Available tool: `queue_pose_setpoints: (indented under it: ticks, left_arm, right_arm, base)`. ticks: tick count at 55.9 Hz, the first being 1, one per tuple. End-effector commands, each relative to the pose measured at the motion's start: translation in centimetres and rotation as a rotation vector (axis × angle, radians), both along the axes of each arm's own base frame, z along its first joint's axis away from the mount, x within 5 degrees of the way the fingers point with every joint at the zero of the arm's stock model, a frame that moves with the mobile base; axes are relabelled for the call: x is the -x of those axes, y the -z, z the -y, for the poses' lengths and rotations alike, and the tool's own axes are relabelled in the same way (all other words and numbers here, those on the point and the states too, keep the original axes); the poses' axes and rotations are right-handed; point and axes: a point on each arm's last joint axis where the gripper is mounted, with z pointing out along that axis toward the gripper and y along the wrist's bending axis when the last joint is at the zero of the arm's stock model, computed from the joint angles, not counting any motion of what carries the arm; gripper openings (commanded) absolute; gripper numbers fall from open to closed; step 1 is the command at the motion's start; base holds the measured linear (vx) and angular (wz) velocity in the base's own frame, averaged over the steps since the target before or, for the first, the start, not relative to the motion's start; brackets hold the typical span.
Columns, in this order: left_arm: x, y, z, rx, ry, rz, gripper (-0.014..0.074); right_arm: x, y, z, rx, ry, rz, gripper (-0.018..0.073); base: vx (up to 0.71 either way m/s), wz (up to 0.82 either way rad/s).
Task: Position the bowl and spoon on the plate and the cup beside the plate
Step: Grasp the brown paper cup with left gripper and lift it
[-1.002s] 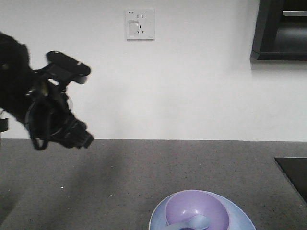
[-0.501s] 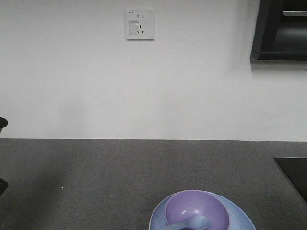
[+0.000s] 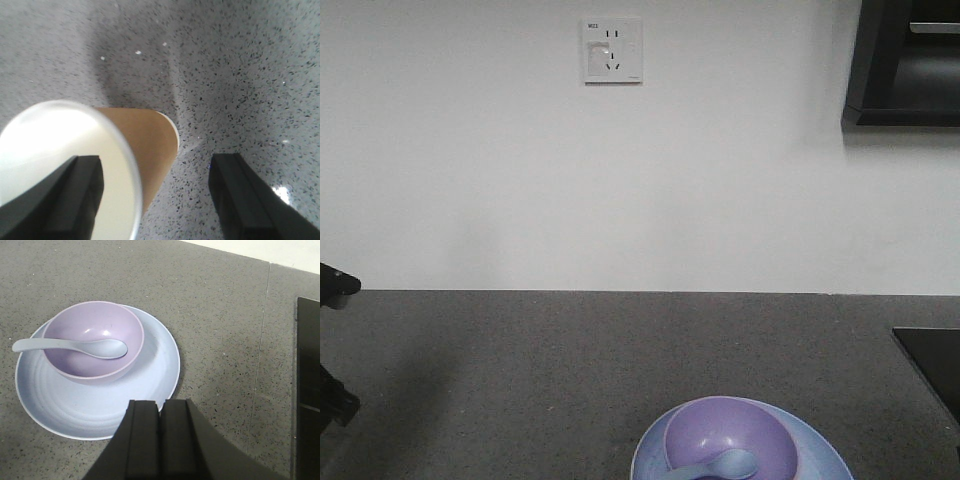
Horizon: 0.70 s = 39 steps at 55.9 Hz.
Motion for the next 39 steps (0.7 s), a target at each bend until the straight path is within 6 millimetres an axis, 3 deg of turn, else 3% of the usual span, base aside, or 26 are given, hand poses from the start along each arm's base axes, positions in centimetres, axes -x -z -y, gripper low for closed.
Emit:
queue_pose_setpoints:
  ticks: [1,8,17,26,34,39]
  left_arm:
    - [-0.4,-1.0,-0.1,-0.002,0.002,0.065,0.0532]
    - [-0.6,-0.7,0.0,0.004,0.000,0.054,0.0389]
    - [-0.6,-0.8,0.0,-0.011,0.033,0.047,-0.0010]
    - [0.0,-1.8,0.3,0.014,0.049,0.079,-0.0008]
    - [0.9,-4.8,1.9,0.067,0.130,0.175,-0.0006]
    - [1.4,-7.1,3.9,0.108,0.220,0.240,-0.0004]
  right_arm:
    - [-0.2,-1.5,0.0,-0.022,0.006,0.101,-0.0008]
    - [-0.2,-1.5,0.0,-0.022,0.006,0.100,-0.0008]
    - [-0.2,-1.5,0.0,-0.021,0.006,0.101,-0.0008]
    - [-0.2,-1.5,0.0,-0.017,0.006,0.102,-0.0008]
    - [-0.2,-1.5,0.0,-0.018,0.006,0.102,-0.0008]
    - [-0.2,-1.5,0.0,-0.017,0.005,0.102,-0.0008]
  base:
    - [0.00,0.00]
    - [0.00,0.00]
    - [0.00,0.00]
    - [0.00,0.00]
    - [0.00,0.00]
    - [0.00,0.00]
